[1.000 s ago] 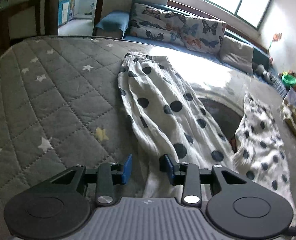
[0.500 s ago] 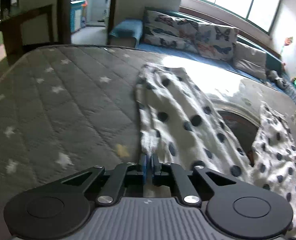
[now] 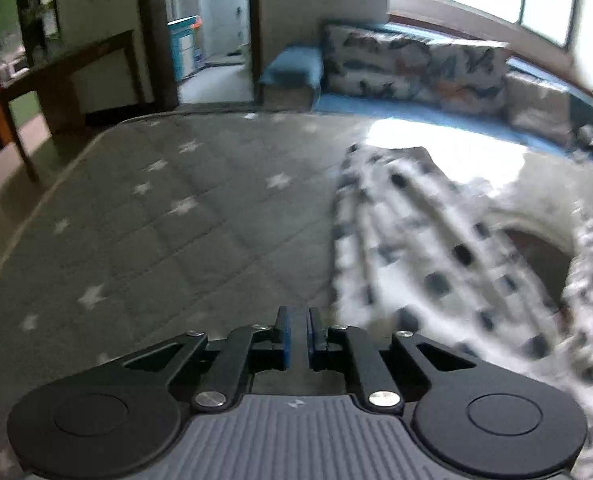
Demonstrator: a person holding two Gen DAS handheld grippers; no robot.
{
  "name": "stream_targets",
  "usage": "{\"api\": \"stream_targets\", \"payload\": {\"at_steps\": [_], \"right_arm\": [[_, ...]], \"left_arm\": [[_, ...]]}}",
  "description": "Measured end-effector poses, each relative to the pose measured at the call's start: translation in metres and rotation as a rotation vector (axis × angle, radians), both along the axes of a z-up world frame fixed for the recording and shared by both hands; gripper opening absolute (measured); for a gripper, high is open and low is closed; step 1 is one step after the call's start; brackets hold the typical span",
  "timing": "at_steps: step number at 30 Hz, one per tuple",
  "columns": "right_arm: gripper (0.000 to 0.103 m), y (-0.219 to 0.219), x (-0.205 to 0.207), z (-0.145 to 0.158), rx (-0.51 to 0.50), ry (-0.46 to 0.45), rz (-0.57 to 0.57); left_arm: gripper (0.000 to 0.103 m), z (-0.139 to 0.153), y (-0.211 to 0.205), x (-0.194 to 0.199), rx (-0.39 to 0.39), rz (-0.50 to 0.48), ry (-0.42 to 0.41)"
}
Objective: Fold clothes
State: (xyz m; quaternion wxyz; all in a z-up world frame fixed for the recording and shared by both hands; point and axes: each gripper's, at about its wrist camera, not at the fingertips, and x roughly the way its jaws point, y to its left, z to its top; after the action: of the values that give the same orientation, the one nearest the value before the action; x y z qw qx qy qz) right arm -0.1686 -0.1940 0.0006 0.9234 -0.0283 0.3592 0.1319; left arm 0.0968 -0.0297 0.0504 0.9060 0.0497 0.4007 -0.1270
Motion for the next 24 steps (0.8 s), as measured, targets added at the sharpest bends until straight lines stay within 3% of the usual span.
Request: {"api": "stream_targets", "payload": {"at_steps": [5,11,15,20,24], "right_arm": [[0.103,0.000,0.000,0.000,0.000,0.001,-0.001],[0.103,-0.001,-0.001,0.000,0.002,0.001,0.000],[0.103,-0.002,-0.001,-0.001,0.004,-0.002,0.001],[0.103,-0.003,-0.001,-0.001,0.005,-0.003,-0.001],[0.103,-0.003,-0.002,-0.001,0.005,-0.003,-0.003]], "left_arm": [[0.008,-0.004,-0.029,0.001,0.004,-0.083,0.009],[0.008,-0.017,-0.027,0.020,0.014,-0.034,0.056],[0.011,-0.017,-0.017,0.028,0.061,0.004,0.042],[0.011,-0.017,-0.026,0.033,0.192,0.020,-0.002],[0.011,-0.008,-0.032,0.031,0.128,0.003,-0.017]]}}
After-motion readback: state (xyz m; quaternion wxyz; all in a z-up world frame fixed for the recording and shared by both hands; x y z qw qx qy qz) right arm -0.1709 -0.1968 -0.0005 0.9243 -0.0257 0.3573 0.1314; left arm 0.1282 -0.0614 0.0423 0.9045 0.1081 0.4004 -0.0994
